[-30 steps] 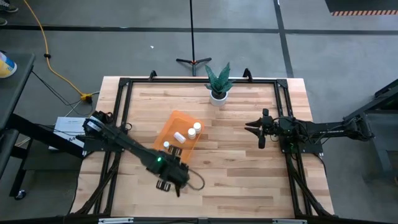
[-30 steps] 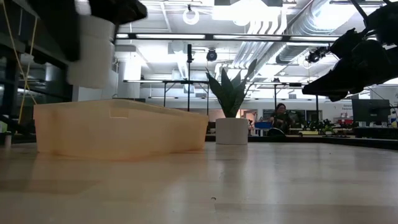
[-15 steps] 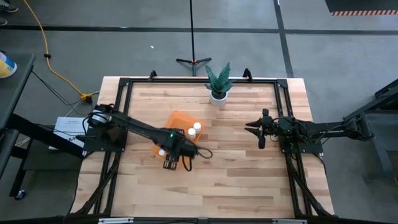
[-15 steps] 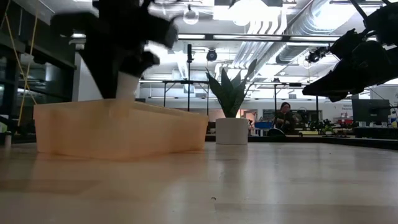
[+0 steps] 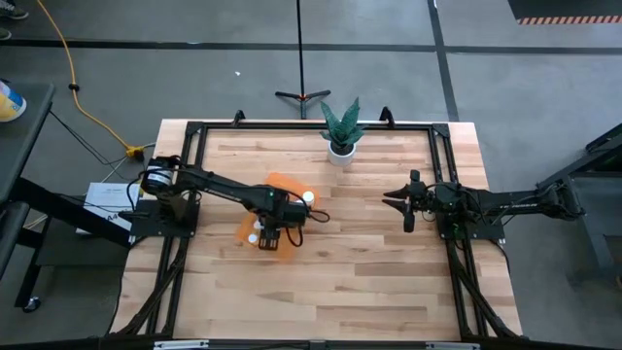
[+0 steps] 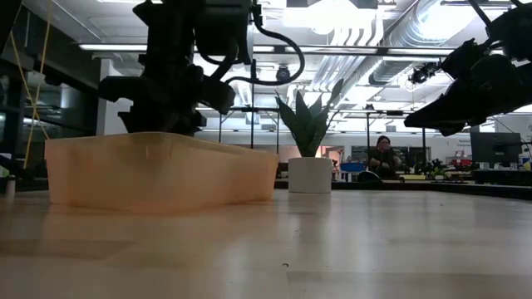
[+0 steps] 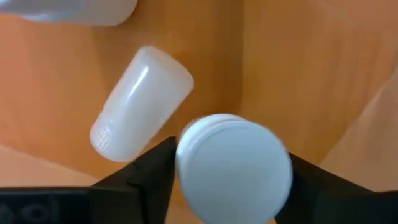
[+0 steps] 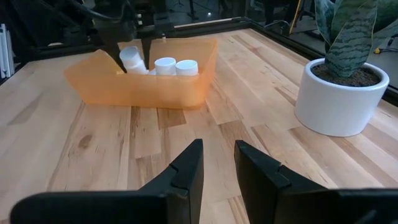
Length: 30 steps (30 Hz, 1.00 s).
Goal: Pick and place pill bottles into a basket
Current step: Put the white pill bottle into the orange bin, then return to Home Position
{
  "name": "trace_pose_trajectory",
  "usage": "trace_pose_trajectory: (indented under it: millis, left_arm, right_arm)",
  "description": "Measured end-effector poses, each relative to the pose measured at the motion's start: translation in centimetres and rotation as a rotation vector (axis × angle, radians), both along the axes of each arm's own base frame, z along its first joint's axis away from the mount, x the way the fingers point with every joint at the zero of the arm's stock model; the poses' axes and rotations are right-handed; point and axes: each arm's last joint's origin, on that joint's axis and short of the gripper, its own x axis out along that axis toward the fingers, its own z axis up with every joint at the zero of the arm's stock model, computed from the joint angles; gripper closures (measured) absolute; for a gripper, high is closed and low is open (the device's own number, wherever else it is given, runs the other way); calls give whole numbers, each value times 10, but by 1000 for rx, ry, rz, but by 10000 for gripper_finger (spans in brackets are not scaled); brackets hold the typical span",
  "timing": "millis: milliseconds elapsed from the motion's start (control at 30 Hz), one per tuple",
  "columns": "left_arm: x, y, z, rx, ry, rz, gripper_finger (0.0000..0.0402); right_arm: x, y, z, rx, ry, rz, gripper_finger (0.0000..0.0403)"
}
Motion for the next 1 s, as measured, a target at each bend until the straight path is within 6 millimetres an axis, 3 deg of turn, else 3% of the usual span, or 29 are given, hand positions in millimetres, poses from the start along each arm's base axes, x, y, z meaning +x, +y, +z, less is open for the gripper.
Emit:
trace_pose_trajectory:
  millis: [233, 400, 733, 900, 1000]
  left_arm:
    - [2, -1, 0, -9, -21, 30, 72]
    - [1, -1, 3, -10, -27, 42, 53]
    - [-10, 1, 42, 1, -179, 29, 99]
    - [-12, -5, 73, -10, -418, -27, 131]
    - [-18, -13, 79, 44, -613, -79, 157]
  right_arm:
    - [0, -1, 0, -1, -2, -21, 320]
    - [0, -1, 0, -1, -2, -23, 320]
    - [0, -1, 0, 1, -3, -24, 320]
    - [0, -1, 0, 3, -3, -24, 320]
    - [0, -1, 0, 6, -4, -25, 320]
